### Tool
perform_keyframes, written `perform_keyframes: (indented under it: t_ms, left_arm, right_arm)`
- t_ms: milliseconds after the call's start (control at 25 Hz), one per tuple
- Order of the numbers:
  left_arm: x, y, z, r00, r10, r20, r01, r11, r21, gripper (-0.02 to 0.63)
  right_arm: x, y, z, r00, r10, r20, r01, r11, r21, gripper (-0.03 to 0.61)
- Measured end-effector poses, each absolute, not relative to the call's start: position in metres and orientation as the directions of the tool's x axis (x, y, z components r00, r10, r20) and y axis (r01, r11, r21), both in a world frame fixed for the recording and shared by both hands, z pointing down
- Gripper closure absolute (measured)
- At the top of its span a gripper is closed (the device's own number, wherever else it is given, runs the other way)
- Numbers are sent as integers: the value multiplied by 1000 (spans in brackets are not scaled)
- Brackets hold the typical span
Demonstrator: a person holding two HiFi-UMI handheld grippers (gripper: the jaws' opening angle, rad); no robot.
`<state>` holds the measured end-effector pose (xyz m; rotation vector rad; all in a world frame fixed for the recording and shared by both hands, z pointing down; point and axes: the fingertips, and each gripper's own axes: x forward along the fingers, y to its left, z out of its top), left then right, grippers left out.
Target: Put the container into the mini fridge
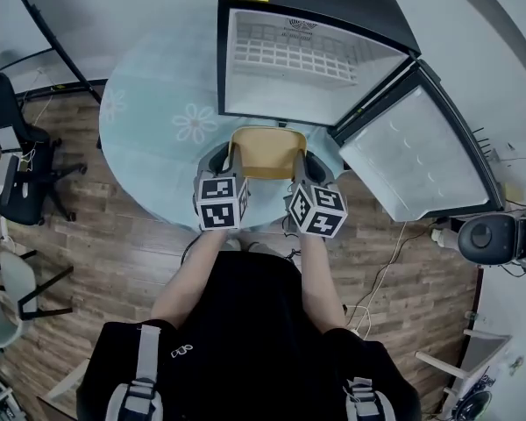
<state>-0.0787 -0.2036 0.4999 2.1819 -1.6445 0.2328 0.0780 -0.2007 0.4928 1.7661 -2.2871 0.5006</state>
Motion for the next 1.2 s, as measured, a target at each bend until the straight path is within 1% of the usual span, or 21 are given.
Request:
perform_keyframes:
  t_ms: [680,1200]
  left_arm:
    - [-44,-265,446,310,-899,308,-948,-266,177,595]
    - [-38,-314,399,278,-928,249,-958,-247,148,597]
  right_arm:
    - [112,-255,442,-254,-924,286,-965,225,-131,554]
    - [118,-307,396,-269,-940,212,-962,251,-107,554]
